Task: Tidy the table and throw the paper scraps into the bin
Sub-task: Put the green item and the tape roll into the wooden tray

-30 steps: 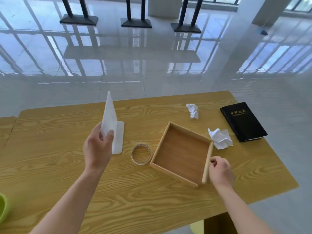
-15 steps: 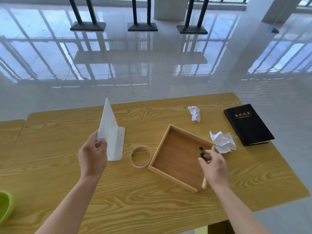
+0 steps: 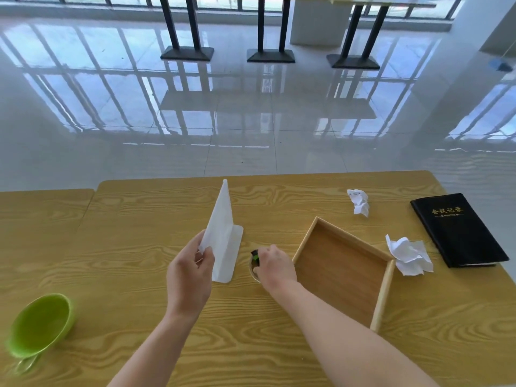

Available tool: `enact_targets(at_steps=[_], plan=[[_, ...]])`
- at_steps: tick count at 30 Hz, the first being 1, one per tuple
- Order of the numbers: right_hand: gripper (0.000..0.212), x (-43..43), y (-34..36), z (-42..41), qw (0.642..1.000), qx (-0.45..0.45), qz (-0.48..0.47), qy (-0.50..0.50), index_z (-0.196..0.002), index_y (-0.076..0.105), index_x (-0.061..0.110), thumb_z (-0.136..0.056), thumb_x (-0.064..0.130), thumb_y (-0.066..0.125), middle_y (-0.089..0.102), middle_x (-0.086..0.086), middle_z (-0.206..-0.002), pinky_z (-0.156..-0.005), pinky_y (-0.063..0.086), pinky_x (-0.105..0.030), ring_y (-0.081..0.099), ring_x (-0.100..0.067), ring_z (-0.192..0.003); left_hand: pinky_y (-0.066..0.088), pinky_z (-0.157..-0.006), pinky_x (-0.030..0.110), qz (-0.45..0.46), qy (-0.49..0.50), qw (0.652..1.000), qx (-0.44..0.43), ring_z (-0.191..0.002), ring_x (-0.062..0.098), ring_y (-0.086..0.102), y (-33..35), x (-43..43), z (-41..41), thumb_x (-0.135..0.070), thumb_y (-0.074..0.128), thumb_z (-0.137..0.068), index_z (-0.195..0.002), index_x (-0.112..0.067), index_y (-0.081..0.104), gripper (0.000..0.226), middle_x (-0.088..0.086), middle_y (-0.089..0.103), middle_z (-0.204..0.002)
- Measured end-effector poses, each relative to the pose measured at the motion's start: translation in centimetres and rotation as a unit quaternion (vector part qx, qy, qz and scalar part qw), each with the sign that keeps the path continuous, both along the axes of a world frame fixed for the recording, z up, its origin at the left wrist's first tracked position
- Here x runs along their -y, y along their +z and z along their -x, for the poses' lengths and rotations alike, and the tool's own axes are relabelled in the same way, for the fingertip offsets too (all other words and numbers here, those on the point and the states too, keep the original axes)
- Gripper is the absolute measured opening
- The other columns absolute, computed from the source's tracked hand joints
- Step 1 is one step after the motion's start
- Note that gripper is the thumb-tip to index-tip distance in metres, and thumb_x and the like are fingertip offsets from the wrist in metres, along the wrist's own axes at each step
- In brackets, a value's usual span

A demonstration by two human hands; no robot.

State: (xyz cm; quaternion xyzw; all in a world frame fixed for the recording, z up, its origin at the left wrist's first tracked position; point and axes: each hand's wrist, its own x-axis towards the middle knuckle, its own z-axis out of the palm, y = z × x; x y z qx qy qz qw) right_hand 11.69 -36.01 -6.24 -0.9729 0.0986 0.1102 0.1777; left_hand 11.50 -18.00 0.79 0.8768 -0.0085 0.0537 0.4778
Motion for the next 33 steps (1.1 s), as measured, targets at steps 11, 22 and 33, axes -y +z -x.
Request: enact_targets(at_steps=[11, 22, 33], plan=[[0.049, 7.2, -1.6, 7.4, 0.977, 0.003, -0.095, -0.193, -0.127, 0.06, 0.013, -0.092, 0.047, 0.06, 0.065, 0.001, -0.103, -0.075, 0.044, -0.027, 0.059, -0.015, -0.092, 0.041, -0.062, 0.004, 0.021, -0.025, 0.999, -0.008, -0.078, -0.003, 0.065, 0.5, -0.2, 0.5, -0.011, 0.057, -0.091, -0.128, -0.036, 0.06, 0.044, -0.017, 0.071, -0.086], [0.047, 3.5, -2.2, 6.9, 0.984, -0.046, -0.068, -0.161, -0.112, 0.048, 0.023, -0.084, 0.058, 0.06, 0.058, 0.008, -0.087, -0.063, 0.047, -0.034, 0.057, -0.016, -0.081, 0.04, -0.068, 0.002, 0.029, -0.009, 1.0, -0.004, -0.081, -0.007, 0.062, 0.4, 0.0, 2.3, -0.009, 0.058, -0.092, -0.133, -0.024, 0.06, 0.043, -0.003, 0.073, -0.094], [0.026, -1.2, -2.8, 7.4, 0.985, -0.036, -0.136, -0.103, -0.083, 0.043, 0.027, -0.081, 0.042, 0.064, 0.055, 0.007, -0.08, -0.068, 0.049, -0.034, 0.053, -0.014, -0.077, 0.041, -0.052, 0.016, -0.007, 0.02, 1.0, 0.021, -0.054, 0.009, 0.051, 0.5, -0.4, 3.0, -0.007, 0.057, -0.092, -0.123, -0.029, 0.065, 0.039, -0.015, 0.055, -0.061]])
